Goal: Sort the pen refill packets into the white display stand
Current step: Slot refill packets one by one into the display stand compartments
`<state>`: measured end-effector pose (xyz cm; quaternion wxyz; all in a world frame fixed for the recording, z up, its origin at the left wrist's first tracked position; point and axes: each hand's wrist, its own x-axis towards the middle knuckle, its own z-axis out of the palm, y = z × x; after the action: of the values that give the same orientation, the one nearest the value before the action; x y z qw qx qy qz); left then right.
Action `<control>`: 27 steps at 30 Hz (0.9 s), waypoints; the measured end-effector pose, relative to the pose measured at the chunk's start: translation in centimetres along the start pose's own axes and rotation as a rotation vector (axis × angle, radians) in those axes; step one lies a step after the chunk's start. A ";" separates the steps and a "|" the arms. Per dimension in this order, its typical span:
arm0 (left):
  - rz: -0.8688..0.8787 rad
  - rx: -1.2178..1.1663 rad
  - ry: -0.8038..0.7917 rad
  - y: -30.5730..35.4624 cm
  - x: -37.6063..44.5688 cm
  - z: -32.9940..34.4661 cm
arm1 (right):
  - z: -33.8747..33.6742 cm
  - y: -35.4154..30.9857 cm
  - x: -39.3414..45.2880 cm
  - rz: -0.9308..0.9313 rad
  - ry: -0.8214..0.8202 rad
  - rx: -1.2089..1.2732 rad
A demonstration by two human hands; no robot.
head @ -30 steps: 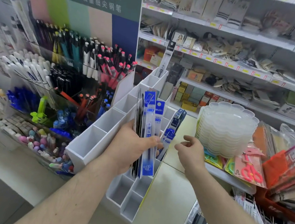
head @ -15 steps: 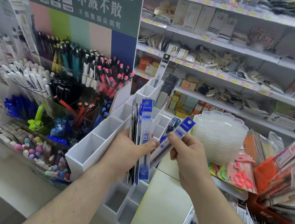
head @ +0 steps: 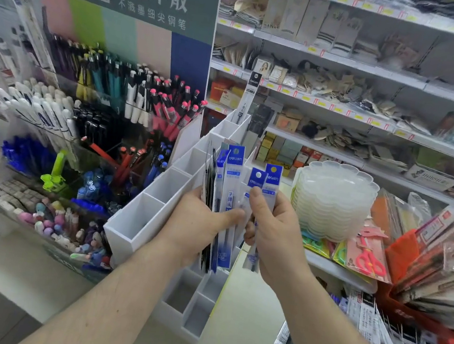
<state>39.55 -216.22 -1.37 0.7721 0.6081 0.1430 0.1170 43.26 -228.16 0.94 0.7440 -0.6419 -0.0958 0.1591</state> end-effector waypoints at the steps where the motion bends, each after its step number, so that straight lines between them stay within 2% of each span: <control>1: 0.002 0.000 0.005 0.0 0.0 0.1 | 0.0 0.1 0.0 0.001 0.007 0.007; 6: -0.012 -0.011 -0.003 0.0 0.0 0.0 | -0.3 0.9 0.3 0.065 0.069 -0.029; 10: -0.038 0.028 -0.024 0.1 -0.1 -0.1 | -0.5 0.3 0.9 0.243 0.145 0.236; 12: -0.048 0.049 -0.031 0.1 -0.1 0.0 | -0.2 0.3 1.3 0.275 0.184 0.331; 17: -0.063 0.030 -0.004 0.1 0.0 0.1 | 0.0 0.4 2.2 0.208 0.302 0.329; 21: -0.071 0.045 0.015 0.1 -0.1 0.1 | -2.5 -1.4 3.3 0.165 0.448 0.440; 27: -0.060 0.151 -0.044 0.2 -0.3 0.5 | -2.4 -2.4 3.4 0.195 0.389 0.488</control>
<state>39.42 -216.75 -0.99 0.7300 0.6625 0.1528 0.0693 47.49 -229.46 2.75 0.8615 -0.4691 0.1511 0.1224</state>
